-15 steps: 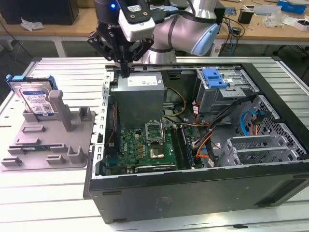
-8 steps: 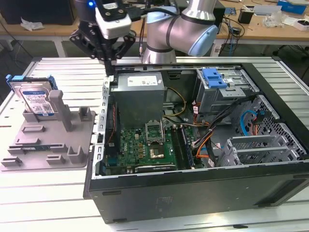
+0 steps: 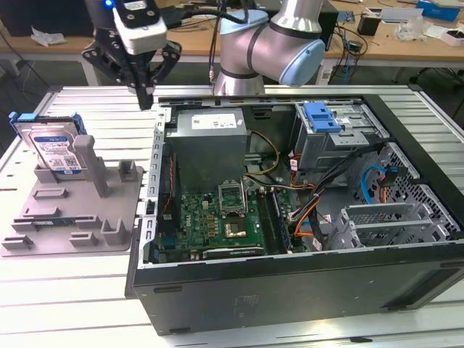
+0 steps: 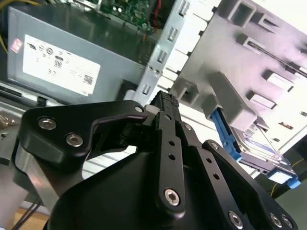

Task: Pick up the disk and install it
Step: 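Reach for the disk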

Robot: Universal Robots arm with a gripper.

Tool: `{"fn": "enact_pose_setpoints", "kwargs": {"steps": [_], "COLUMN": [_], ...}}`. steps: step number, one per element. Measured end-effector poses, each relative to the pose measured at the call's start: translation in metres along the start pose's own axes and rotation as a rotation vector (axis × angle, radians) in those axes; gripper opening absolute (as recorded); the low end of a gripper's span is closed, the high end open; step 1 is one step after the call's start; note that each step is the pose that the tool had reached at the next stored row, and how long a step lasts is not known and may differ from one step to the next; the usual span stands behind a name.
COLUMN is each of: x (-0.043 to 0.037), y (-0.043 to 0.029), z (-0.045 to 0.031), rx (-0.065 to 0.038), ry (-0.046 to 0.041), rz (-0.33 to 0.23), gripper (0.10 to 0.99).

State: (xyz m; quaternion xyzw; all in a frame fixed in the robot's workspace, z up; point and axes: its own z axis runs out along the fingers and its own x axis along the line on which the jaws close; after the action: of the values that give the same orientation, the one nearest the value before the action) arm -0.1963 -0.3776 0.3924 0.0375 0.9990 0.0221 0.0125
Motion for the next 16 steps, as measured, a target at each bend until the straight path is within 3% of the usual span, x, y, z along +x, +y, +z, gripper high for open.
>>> {"fn": "enact_pose_setpoints", "kwargs": {"steps": [7, 9, 14, 16], "x": [0.0309, 0.0444, 0.0629, 0.0752], "y": [0.0095, 0.0128, 0.0167, 0.0190], "z": [0.0005, 0.0007, 0.0015, 0.0021], "rx": [0.000, 0.000, 0.000, 0.000], "ry": [0.0000, 0.0000, -0.0001, 0.0000], "rz": [0.000, 0.000, 0.001, 0.001], "gripper": [0.106, 0.106, 0.106, 0.106]}}
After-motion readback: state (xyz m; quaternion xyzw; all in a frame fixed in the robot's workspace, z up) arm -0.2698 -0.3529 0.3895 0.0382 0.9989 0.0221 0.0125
